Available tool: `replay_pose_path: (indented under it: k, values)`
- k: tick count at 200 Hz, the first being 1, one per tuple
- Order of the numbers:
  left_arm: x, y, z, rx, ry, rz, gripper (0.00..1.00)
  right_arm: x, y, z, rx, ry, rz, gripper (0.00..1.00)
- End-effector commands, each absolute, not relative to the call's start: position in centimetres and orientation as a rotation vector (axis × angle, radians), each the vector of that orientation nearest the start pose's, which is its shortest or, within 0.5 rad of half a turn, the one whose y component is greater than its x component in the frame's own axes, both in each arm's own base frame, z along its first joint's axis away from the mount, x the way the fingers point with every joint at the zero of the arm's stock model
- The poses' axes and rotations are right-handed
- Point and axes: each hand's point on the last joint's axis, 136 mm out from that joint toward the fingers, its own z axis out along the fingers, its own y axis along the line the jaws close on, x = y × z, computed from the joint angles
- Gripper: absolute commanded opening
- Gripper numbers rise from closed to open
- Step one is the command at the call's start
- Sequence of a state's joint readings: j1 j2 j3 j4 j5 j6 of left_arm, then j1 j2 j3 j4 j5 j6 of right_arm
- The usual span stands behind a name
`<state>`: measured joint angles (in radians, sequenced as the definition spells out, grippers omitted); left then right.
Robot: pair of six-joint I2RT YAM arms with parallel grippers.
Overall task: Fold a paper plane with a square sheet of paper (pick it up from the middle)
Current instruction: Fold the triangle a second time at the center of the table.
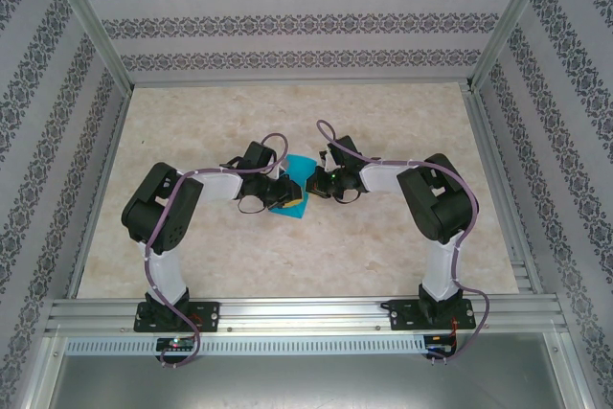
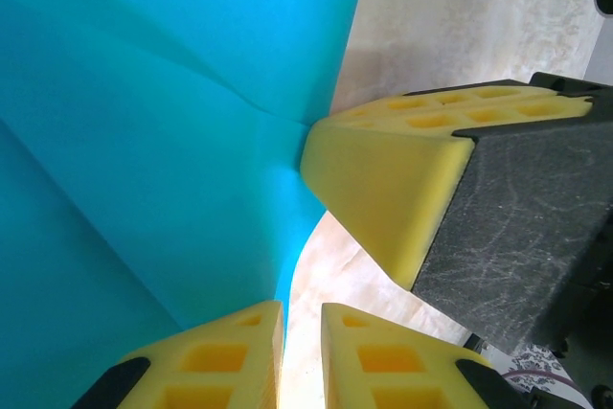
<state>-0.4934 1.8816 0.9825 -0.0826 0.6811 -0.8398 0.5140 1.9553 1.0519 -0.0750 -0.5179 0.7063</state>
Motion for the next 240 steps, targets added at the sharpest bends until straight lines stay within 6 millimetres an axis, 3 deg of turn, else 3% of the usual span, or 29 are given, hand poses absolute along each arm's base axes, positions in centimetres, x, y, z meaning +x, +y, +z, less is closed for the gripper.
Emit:
replay_pose_path:
  k: [1,76,240]
  values:
    - [31.9,-30.3,6.5,-0.089,2.727,-1.354,0.19,35.5,29.5,3.1,-0.006,2.694,1.106,0.06]
    - [31.8,-30.3,5.7,-0.097,2.74,-1.349,0.19,35.4,29.8,3.4,-0.02,2.676,1.134,0.06]
    - [31.5,-29.7,3.6,-0.123,2.816,-1.273,0.18,35.5,29.9,2.0,-0.007,2.723,1.12,0.07]
